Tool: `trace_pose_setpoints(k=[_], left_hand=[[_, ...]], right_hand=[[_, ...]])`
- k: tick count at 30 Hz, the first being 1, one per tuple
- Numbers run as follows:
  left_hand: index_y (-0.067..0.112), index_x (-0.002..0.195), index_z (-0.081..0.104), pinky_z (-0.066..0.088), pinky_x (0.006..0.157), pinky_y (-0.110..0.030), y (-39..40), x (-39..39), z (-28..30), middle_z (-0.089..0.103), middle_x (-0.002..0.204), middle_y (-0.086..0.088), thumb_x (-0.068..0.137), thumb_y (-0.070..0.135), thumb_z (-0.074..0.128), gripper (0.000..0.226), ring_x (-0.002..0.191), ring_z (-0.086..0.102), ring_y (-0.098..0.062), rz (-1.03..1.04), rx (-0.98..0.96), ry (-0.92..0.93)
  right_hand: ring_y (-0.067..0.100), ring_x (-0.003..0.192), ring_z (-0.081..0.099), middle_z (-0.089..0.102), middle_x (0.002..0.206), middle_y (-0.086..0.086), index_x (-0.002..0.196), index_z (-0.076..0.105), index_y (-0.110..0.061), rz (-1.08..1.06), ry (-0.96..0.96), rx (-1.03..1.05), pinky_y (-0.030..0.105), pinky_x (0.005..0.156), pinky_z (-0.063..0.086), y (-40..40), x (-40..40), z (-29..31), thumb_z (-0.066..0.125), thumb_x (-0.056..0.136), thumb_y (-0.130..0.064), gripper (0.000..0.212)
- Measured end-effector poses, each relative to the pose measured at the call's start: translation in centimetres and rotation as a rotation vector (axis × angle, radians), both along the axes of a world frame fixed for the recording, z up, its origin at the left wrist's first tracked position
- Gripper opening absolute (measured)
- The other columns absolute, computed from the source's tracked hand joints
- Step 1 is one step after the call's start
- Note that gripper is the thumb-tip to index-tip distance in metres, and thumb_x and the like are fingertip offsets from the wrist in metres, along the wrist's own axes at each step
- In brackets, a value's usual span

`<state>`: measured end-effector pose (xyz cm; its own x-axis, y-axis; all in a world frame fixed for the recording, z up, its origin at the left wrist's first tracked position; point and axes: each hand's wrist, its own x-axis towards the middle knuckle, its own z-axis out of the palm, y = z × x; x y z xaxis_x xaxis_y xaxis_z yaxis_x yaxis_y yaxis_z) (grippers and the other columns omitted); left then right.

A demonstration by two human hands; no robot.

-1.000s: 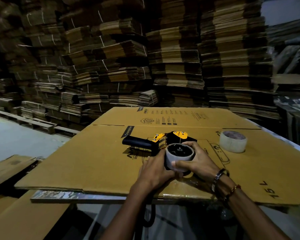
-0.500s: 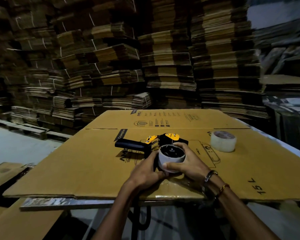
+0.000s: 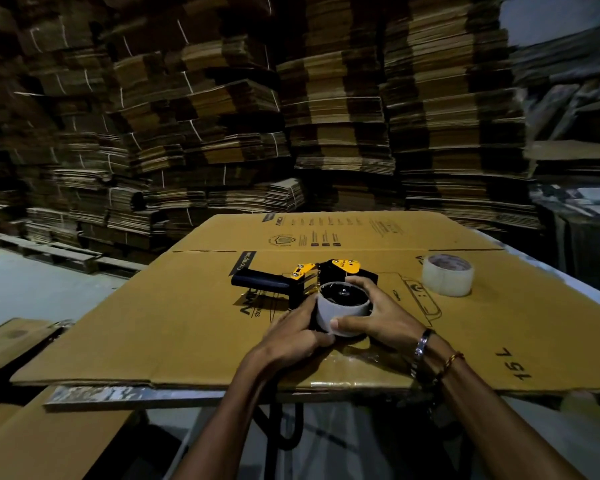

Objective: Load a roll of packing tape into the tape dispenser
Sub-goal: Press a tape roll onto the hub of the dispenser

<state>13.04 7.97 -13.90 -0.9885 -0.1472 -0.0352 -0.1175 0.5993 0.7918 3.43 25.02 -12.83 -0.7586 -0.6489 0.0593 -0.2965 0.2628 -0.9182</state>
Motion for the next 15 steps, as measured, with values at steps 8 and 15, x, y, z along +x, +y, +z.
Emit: trace_pose_setpoints(k=[8,15], left_hand=[[0.042,0.148,0.029,0.043,0.108,-0.05,-0.17,0.11,-0.12,0.054,0.139,0.004,0.074,0.044,0.066,0.083,0.125,0.052,-0.021,0.0,0.05,-0.007],[0.041,0.149,0.026,0.035,0.112,-0.049,0.37,0.32,0.64,0.05,0.143,0.002,0.087,0.035,0.06,0.071,0.129,0.047,-0.023,-0.01,-0.087,-0.009]], right_hand=[[0.014,0.112,0.058,0.053,0.127,-0.004,0.145,0.038,-0.029,0.045,-0.05,-0.016,0.03,0.089,0.053,0.49,-0.52,0.29,0.082,0.078,-0.012,0.083],[0.014,0.116,0.056,0.053,0.126,-0.007,0.143,0.038,-0.03,0.07,-0.034,0.0,0.041,0.104,0.049,0.51,-0.8,0.45,0.082,0.078,-0.008,0.081]])
